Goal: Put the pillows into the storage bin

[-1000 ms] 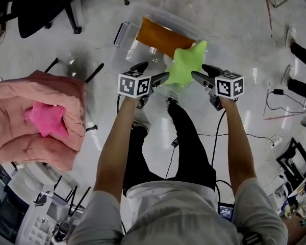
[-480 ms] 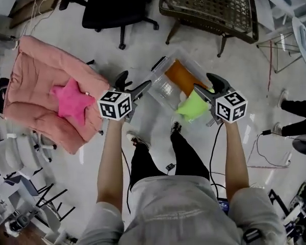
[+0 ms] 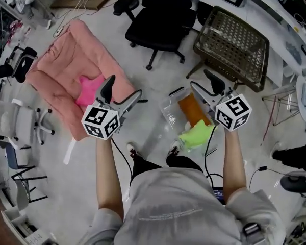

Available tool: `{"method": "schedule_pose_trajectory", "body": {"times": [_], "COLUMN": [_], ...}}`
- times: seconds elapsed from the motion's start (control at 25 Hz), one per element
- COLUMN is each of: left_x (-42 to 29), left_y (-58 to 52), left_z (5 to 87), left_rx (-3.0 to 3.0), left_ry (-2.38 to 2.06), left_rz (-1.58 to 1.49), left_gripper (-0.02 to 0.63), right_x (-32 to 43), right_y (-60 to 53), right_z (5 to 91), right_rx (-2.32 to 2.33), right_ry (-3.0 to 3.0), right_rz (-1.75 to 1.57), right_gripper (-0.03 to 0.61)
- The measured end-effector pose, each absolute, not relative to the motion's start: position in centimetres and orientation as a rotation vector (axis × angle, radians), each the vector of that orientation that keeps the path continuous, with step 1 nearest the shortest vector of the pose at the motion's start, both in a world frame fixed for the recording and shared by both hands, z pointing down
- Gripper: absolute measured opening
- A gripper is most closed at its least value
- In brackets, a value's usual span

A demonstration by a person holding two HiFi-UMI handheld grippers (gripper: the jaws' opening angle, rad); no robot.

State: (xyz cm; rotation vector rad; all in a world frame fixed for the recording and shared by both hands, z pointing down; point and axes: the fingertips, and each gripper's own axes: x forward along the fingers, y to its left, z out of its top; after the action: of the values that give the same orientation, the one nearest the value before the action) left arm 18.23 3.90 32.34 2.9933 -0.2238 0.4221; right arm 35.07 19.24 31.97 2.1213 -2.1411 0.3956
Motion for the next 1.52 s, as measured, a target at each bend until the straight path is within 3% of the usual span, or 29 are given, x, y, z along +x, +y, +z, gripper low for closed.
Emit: {"method": "schedule_pose_trajectory", "body": {"times": [0.28, 0.72, 1.08, 1.28, 1.52], "left_x": [9.6, -5.1, -16.2, -18.1, -17.2], "left_y": [0.7, -7.2, -16.5, -19.6, -23.2], "left_z": [25.8, 25.4, 32.0, 37.5, 45.9], "left_rx": [3.063, 2.981, 2.735, 2.619, 2.393], "left_ry": [-0.512, -0.8, -0.905, -0.863, -0.784], "left_rz": [0.283, 0.279, 0.346, 0.404, 0.415], "left_gripper": [0.489, 0.489, 0.489, 0.489, 0.487], "right_x": [28.8, 14.7, 4.3, -0.2, -0.5], "right_y": [11.7, -0.6, -10.9, -15.7, -22.8], "right_z": [25.8, 23.8, 27.4, 31.5, 39.6], "right_rx": [1.916, 1.555, 1.425, 1.292, 1.238], "right_ry": [-2.357, -2.582, -2.521, -2.496, -2.409], "right_rz": [0.225, 0.245, 0.303, 0.41, 0.58], "right_gripper": [0.295, 0.259, 0.291, 0.31, 0.253]}}
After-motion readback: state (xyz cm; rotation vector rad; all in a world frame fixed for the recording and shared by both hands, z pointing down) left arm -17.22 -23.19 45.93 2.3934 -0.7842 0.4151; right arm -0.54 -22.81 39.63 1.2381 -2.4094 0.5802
